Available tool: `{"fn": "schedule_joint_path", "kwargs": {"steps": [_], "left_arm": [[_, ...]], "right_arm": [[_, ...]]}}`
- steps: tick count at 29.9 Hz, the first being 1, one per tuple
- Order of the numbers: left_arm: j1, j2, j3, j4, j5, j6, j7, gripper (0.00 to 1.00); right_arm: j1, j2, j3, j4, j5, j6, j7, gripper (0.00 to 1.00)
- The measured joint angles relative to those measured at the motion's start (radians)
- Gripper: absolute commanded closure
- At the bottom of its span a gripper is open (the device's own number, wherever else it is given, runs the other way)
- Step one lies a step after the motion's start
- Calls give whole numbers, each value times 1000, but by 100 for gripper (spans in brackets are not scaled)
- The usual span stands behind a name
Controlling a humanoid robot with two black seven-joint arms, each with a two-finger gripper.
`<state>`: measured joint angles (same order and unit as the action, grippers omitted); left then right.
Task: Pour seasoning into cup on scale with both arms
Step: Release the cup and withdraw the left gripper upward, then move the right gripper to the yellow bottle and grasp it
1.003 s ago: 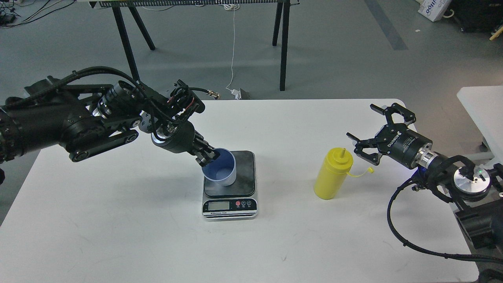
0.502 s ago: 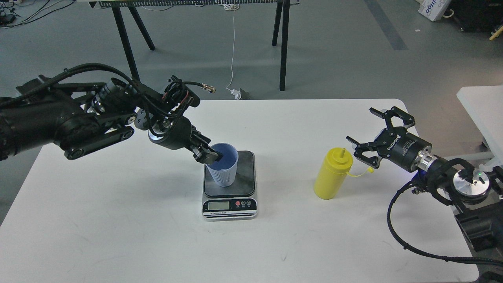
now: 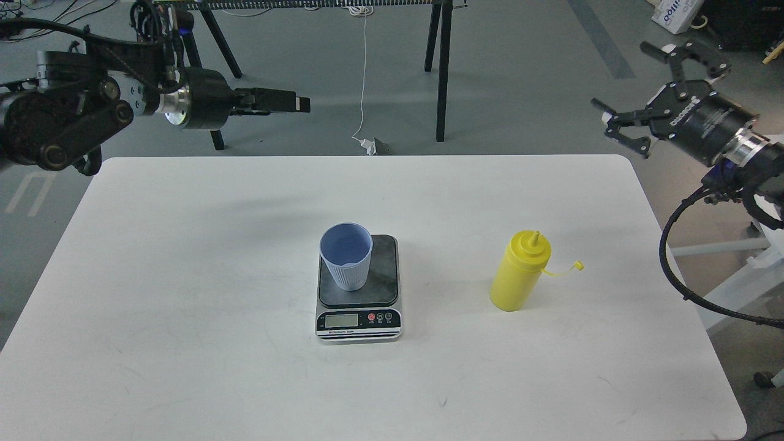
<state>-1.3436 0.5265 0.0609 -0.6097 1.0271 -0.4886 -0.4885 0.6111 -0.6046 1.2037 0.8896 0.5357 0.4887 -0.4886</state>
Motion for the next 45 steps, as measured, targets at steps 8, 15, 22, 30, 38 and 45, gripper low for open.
{"fn": "schedule_joint_path", "kwargs": {"steps": [8,15,22,30,38,45], "left_arm": [[47,-101,-19,190,-432,0,0,1],[98,-162,-19,237,-486,0,0,1],[106,-167,-12,239,-482,0,0,1],[117,-160,-10,239,-479,0,0,1],[125,-157,-8,238,-476,0,0,1],[136,-159,-7,237,-475,0,0,1]], "right_arm": [[-382,13,143,28,435,0,0,2],[-649,43,72,144,477,0,0,3],[-709,44,-56,203,430,0,0,3],[-706,154,-91,158,311,0,0,3],[-666,270,-92,69,228,0,0,3],[-614,324,-93,-13,211,0,0,3]]}}
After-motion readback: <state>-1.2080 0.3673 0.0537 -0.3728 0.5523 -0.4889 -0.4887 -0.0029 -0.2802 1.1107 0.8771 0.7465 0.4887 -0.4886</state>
